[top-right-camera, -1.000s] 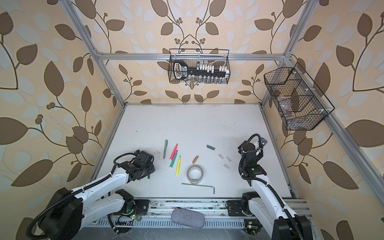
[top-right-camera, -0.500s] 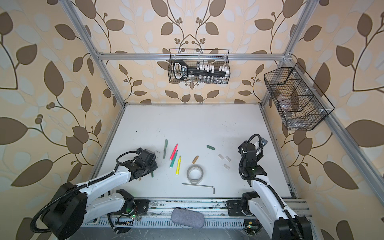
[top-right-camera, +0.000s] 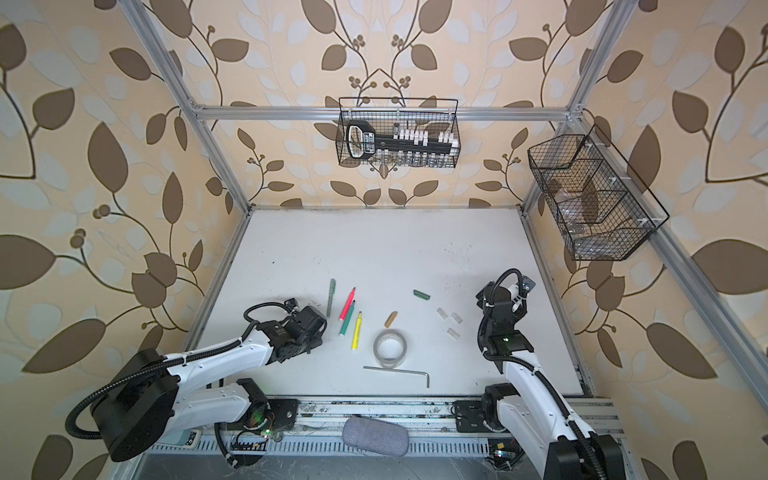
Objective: Insert the pens into the pen caps
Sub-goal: 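Grasp the green fountain pen with the left gripper and lift it upright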
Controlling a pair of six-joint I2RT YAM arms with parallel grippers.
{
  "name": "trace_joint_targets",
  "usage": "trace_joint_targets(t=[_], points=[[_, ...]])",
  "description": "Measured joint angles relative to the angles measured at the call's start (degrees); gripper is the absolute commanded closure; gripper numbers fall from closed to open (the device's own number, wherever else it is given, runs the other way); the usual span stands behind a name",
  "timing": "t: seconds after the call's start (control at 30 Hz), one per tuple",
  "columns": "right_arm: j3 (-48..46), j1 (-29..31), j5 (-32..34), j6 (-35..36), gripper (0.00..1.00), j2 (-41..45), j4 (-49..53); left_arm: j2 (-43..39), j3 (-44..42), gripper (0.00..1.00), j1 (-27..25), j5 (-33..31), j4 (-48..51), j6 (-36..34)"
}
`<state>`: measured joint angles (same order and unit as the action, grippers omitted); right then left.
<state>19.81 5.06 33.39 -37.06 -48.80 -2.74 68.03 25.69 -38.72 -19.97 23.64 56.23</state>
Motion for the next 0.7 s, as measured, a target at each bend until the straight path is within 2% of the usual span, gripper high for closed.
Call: trace_joint_targets(t=[0.23, 0.4, 0.53, 0.7], points=[[-0.35, 0.00, 0.02, -0.02, 0.21, 0.59, 0.02, 1.11, 0.48, 0.95, -0.37, -1.33, 0.11, 0.85], [0.24, -0.07, 0.02, -1.84, 0.21, 2.01, 4.13, -0.17, 0.46, 0.98, -0.37, 0.07, 0.59, 0.72], [2.08, 0.46, -4.22, -4.17, 0.16, 7.80, 9.46, -4.87, 2.08, 1.00, -0.37, 0.90, 5.46, -0.61], [9.73, 4.26, -12.24, -6.47, 0.15, 13.79, 14.14, -12.41, 11.80, 1.00, -0.37, 1.05, 9.62, -5.05]])
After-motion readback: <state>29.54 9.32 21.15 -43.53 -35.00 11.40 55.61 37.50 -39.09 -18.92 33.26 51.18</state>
